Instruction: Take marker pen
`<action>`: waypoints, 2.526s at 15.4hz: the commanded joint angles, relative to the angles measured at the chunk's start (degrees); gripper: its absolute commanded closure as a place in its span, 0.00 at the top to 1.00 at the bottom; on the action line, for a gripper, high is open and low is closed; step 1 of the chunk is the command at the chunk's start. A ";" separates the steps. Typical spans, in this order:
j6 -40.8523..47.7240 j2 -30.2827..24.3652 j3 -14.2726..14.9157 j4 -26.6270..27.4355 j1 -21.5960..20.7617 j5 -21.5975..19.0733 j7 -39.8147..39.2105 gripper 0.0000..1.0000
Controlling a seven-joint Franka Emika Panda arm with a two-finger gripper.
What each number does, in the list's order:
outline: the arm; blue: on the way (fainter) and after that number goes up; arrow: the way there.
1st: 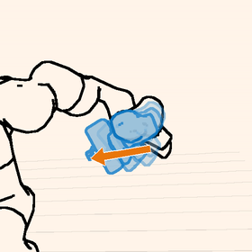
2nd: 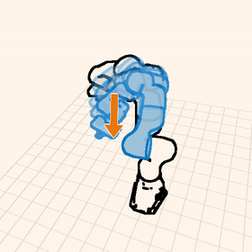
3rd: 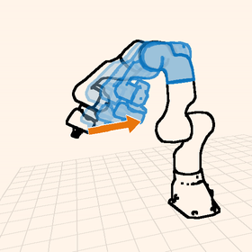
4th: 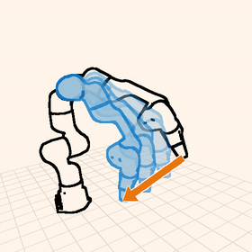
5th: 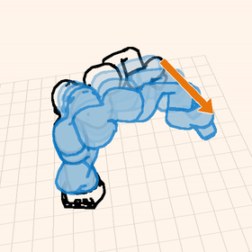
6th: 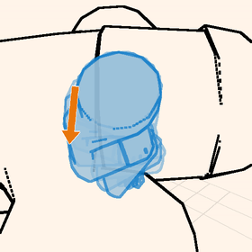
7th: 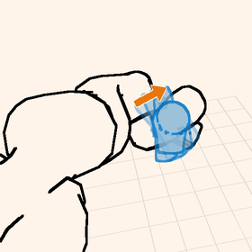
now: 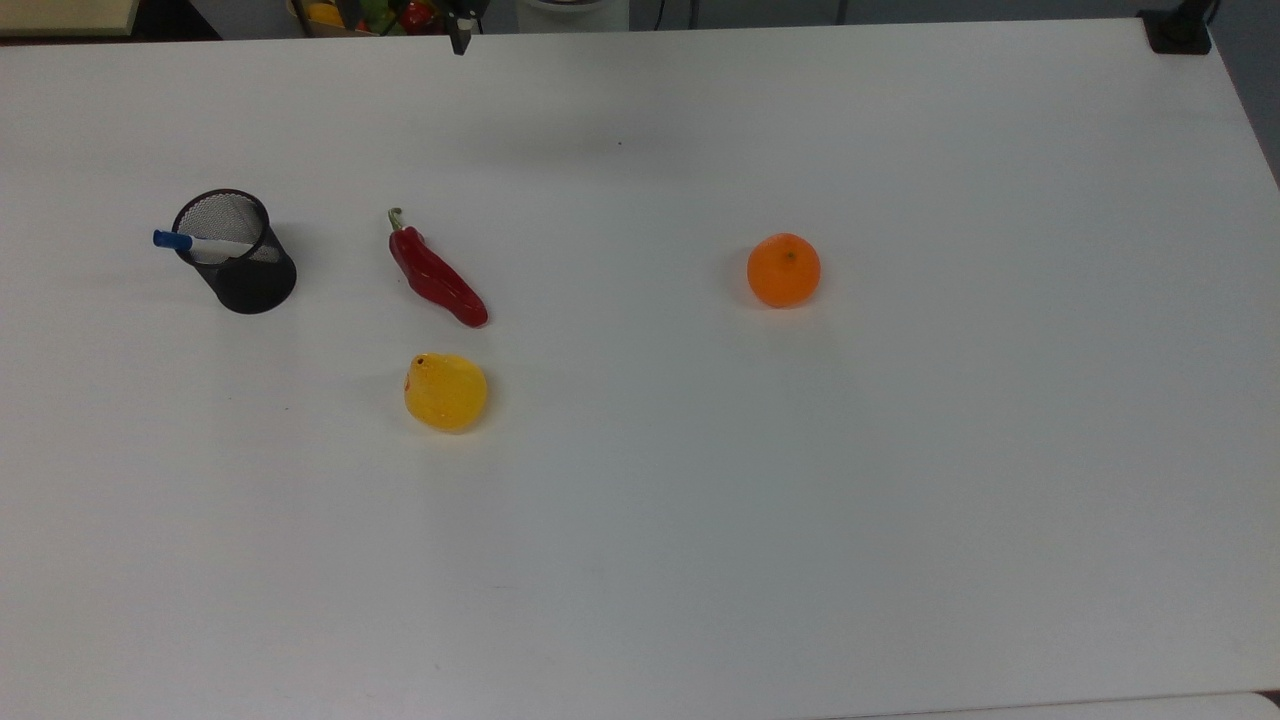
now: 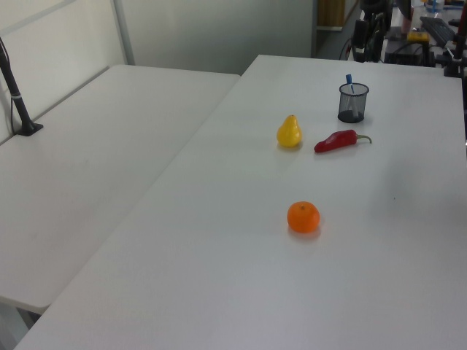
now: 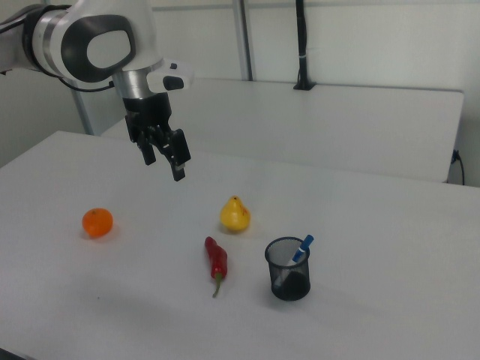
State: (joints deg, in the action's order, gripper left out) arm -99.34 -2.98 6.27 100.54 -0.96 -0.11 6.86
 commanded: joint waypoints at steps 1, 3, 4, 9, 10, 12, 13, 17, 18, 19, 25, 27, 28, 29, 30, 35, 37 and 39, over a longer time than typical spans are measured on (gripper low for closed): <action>2.22 0.61 0.24 -1.66 -0.36 -0.51 -0.89 1.00; 2.31 0.52 0.24 -1.66 -0.36 -0.51 -0.80 1.00; 2.31 0.52 0.24 -1.66 -0.27 -0.51 -0.80 1.00; 3.80 0.52 0.24 -1.66 -0.36 -0.51 -0.89 1.00; 3.80 0.52 0.24 -1.66 -0.36 -0.51 -0.89 1.00; 3.72 0.61 0.24 -1.66 -0.36 -0.51 -0.89 1.00; 3.72 0.61 0.24 -1.66 -0.44 -0.51 -0.89 1.00; 3.80 0.61 0.24 -1.66 -0.18 -0.51 -0.89 1.00; 3.72 0.61 0.24 -1.66 0.08 -0.51 -1.06 1.00; 3.63 0.61 0.24 -1.66 0.17 -0.51 -1.32 1.00; 3.10 1.22 0.41 -1.66 0.52 0.19 -1.50 1.00; 3.28 1.13 0.41 -1.75 1.14 0.28 -1.15 1.00; 3.28 0.96 0.41 -1.75 1.14 0.28 -0.98 1.00; 3.19 0.87 0.41 -1.75 1.31 0.28 -0.97 1.00; 3.28 0.61 0.41 -1.84 1.84 0.28 -0.97 1.00; 2.93 0.96 0.50 -3.68 2.81 0.37 -1.76 1.00; 2.84 1.22 0.67 -5.79 4.82 0.02 -1.85 1.00; 0.13 1.66 0.68 -5.88 6.93 -0.33 -2.47 1.00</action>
State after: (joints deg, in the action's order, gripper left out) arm -97.58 -2.43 6.60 96.75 3.15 -0.05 6.71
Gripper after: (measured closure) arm 0.000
